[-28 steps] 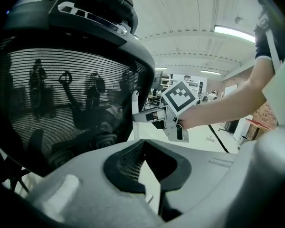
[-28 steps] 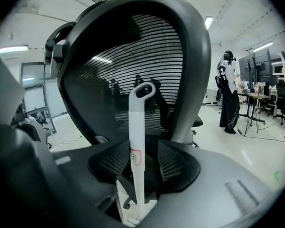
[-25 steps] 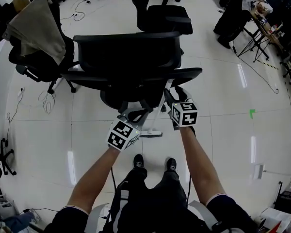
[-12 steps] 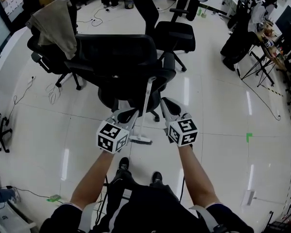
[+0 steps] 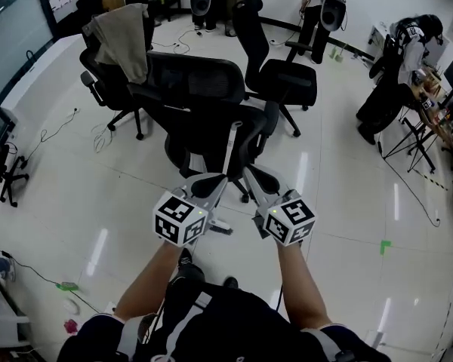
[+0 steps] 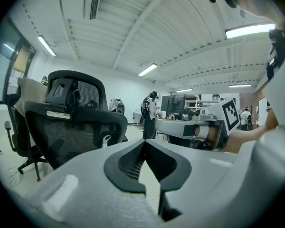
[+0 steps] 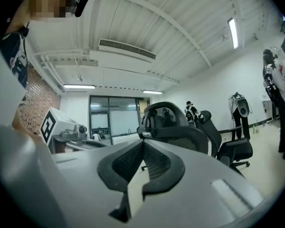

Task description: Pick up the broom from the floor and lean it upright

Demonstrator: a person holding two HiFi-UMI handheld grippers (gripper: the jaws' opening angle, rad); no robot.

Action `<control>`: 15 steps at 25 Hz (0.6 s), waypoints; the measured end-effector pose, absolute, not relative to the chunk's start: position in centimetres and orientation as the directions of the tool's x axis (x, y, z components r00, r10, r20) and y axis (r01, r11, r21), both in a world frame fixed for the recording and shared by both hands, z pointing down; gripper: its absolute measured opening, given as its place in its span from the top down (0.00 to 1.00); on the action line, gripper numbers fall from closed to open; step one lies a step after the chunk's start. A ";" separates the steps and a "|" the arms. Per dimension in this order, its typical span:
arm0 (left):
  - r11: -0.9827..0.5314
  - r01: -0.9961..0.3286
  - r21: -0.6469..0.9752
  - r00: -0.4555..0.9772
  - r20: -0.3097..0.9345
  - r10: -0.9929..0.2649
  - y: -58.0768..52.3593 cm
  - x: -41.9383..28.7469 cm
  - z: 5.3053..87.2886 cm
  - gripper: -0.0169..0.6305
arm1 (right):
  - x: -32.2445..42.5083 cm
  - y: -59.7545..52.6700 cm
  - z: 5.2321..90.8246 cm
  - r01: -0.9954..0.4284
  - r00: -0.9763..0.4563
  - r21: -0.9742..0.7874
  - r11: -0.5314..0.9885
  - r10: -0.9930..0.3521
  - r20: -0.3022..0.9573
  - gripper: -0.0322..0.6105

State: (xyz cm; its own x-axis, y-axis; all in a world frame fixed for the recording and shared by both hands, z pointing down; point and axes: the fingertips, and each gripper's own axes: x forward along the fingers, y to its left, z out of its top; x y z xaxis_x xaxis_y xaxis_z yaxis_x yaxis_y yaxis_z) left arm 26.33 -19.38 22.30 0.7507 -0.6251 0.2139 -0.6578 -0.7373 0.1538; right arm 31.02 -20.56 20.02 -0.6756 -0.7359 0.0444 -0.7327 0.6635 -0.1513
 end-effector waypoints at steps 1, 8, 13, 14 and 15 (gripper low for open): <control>-0.731 -0.664 0.154 0.745 0.207 -0.634 -19.0 26.3 21.9 0.97 | 31.1 -20.2 19.7 -0.726 -0.683 -0.152 0.671 -0.730 0.038 0.94; -0.707 -0.694 0.137 0.718 0.194 -0.668 -17.6 25.7 20.5 0.97 | 30.8 -19.1 17.9 -0.700 -0.710 -0.130 0.702 -0.704 0.020 0.94; -0.703 -0.699 0.134 0.714 0.192 -0.673 -17.2 26.2 20.3 0.97 | 31.2 -18.7 18.2 -0.700 -0.711 -0.124 0.703 -0.703 0.031 0.94; -0.702 -0.699 0.133 0.713 0.192 -0.674 -17.1 26.3 20.3 0.97 | 31.2 -18.6 18.3 -0.700 -0.711 -0.124 0.703 -0.702 0.033 0.94; -0.701 -0.701 0.132 0.712 0.192 -0.675 -17.0 26.3 20.3 0.97 | 31.2 -18.5 18.3 -0.700 -0.711 -0.124 0.703 -0.702 0.034 0.94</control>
State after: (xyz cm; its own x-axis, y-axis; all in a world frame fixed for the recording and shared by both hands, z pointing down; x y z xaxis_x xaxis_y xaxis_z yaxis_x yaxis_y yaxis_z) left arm 26.28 -17.03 20.32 0.7121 -0.6753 0.1921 -0.7006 -0.7012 0.1322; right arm 31.24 -18.45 18.33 -0.7114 -0.7020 0.0342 -0.7000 0.7033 -0.1240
